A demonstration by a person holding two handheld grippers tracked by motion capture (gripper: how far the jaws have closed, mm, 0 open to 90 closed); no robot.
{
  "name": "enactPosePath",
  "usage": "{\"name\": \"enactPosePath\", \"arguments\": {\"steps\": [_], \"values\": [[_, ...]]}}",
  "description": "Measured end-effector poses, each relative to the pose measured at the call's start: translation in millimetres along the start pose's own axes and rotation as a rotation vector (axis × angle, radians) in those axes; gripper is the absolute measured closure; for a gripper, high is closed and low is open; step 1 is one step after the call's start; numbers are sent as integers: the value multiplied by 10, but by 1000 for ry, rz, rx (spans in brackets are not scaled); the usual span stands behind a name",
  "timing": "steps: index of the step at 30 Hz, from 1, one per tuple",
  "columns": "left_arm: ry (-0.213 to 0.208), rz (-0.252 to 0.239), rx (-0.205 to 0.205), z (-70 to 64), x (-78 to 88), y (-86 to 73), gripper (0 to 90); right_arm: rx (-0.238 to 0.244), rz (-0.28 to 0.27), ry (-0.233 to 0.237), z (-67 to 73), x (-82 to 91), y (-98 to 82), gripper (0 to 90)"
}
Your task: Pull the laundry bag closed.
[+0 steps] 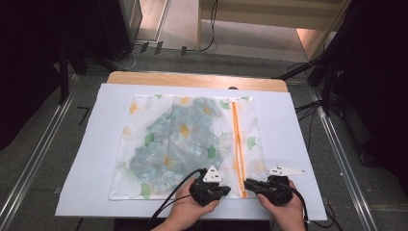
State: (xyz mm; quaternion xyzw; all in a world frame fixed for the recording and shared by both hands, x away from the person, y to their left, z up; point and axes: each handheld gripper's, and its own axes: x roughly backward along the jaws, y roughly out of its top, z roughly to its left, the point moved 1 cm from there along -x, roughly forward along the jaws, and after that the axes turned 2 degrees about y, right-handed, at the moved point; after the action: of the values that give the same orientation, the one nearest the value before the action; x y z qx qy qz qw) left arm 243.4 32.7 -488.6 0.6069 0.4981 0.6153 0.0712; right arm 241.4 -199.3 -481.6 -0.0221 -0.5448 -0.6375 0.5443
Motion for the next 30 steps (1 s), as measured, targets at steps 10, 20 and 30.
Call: {"name": "enactPosePath", "arguments": {"steps": [10, 20, 30], "values": [[3, -1, -3, -6, -1, -1, 900, -167, 18, 38, -32, -84, -24, 724], [3, -1, -3, -6, 0, -1, 900, -40, 52, 6, 110, -175, 0, 819], [2, -1, -5, -7, 1, -1, 899, -14, 11, 40, 60, -34, 9, 848]]}}
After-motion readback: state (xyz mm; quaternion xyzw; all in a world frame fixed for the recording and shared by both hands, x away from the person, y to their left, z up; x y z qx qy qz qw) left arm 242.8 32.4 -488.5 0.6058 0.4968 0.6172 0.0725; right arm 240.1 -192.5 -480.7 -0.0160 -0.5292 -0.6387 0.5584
